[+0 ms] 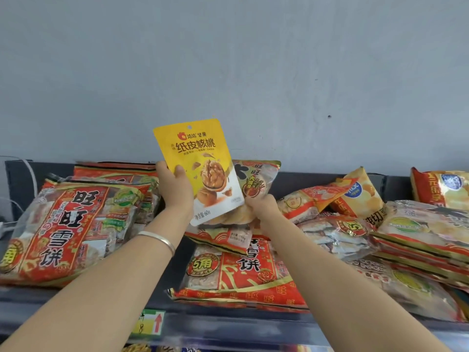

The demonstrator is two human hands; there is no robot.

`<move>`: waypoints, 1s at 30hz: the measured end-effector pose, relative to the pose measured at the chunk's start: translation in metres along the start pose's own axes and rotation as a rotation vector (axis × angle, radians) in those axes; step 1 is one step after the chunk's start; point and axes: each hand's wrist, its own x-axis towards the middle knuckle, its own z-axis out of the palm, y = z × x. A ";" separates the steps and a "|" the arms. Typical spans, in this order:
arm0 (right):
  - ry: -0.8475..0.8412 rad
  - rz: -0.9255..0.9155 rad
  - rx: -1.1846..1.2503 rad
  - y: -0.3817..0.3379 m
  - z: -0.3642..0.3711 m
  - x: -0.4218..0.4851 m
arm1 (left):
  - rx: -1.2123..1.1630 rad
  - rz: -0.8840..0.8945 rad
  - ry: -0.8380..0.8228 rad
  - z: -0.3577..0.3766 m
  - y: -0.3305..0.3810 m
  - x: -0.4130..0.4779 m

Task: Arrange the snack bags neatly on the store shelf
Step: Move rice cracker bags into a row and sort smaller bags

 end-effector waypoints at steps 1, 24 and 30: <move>0.002 -0.023 -0.038 -0.001 -0.006 -0.002 | -0.018 -0.008 -0.017 0.004 -0.002 -0.004; 0.292 0.024 0.341 -0.007 -0.135 0.005 | 0.032 0.041 -0.352 0.093 -0.007 -0.080; 0.353 -0.018 -0.420 -0.014 -0.114 -0.006 | 0.037 0.004 -0.348 0.093 -0.014 -0.073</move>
